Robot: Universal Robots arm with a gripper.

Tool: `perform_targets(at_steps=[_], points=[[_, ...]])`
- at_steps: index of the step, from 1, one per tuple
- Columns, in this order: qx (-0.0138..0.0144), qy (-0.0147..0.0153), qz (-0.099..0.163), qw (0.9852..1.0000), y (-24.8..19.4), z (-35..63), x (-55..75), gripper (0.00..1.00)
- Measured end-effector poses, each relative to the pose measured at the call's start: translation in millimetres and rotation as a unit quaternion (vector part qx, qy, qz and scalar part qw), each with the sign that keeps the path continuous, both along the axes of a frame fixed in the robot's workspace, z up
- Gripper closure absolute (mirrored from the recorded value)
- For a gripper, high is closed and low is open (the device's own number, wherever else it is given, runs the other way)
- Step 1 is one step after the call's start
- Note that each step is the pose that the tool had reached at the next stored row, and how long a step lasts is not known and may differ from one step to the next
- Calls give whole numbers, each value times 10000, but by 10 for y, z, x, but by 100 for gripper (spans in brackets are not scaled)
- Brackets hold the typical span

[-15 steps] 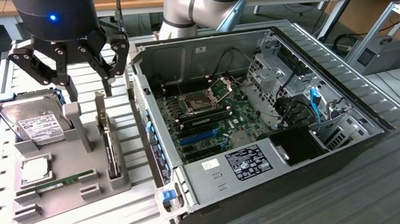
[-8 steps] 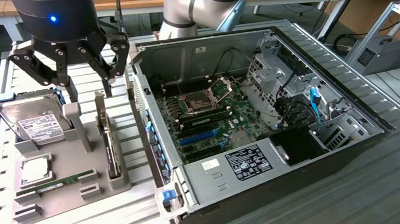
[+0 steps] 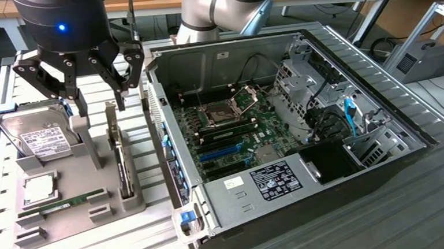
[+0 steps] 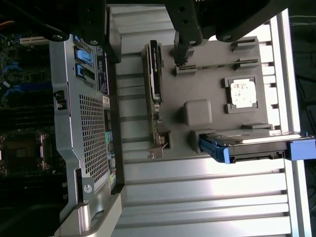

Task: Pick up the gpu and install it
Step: 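Pick up the gpu and move the gpu toward the slot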

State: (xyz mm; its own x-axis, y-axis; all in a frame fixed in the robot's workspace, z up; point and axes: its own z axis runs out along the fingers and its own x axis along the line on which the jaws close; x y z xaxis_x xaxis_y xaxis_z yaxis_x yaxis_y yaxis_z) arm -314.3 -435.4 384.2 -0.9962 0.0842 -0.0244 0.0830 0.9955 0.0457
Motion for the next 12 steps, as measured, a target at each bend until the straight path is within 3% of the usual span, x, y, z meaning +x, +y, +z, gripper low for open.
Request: perform_targets(at_steps=[12], points=[[0,0,0,10000,0,-33,0,44]])
